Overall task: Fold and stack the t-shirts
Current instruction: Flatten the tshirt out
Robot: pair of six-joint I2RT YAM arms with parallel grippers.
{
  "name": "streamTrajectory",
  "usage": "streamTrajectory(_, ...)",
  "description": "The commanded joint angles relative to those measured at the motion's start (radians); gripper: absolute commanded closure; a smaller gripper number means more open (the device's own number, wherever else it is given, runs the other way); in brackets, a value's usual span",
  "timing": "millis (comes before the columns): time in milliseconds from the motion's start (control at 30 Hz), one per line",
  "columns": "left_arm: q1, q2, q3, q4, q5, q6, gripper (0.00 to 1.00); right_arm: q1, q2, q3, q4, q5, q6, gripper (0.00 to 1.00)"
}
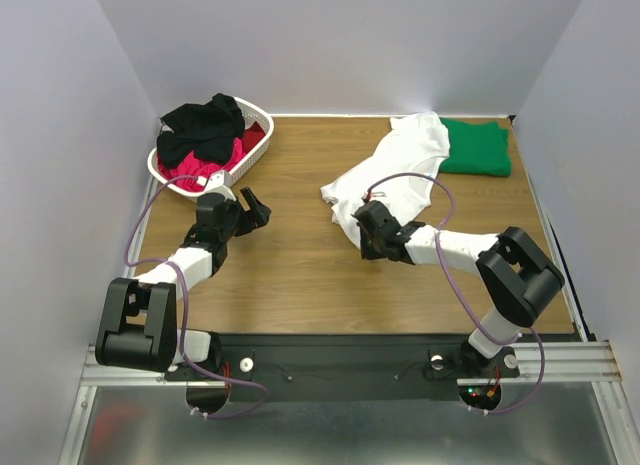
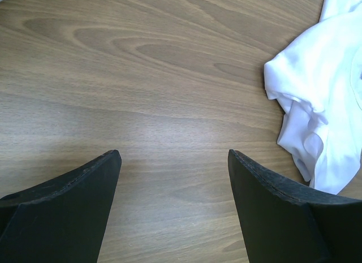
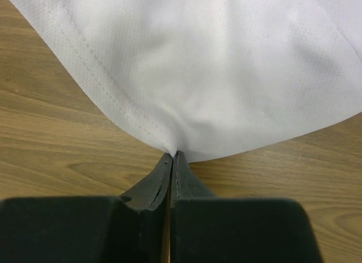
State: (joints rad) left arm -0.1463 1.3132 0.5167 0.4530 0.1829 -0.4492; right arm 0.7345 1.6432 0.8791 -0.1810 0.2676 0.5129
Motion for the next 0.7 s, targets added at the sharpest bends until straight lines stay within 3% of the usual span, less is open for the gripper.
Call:
streamTrajectory(0, -0.021, -0.025, 0.008, 0.046, -0.002, 0.026, 0.13, 0.009, -0.055, 0.162, -0.086, 0.079, -0.084, 1.00)
streamTrajectory(267, -0.156, -0.103, 0.022, 0.044, -0.088, 0.090, 0.13, 0.009, -0.160, 0.561, -0.190, 0.301, -0.287, 1.00)
streamTrajectory(433, -0.236, -0.123, 0.045, 0.044, -0.123, 0.112, 0.13, 0.009, -0.195, 0.779, -0.192, 0.311, -0.339, 1.00)
streamTrajectory(667, -0.409, -0.016, 0.106, 0.095, -0.168, 0.072, 0.13, 0.009, -0.227, 0.883, -0.192, 0.436, -0.412, 1.00)
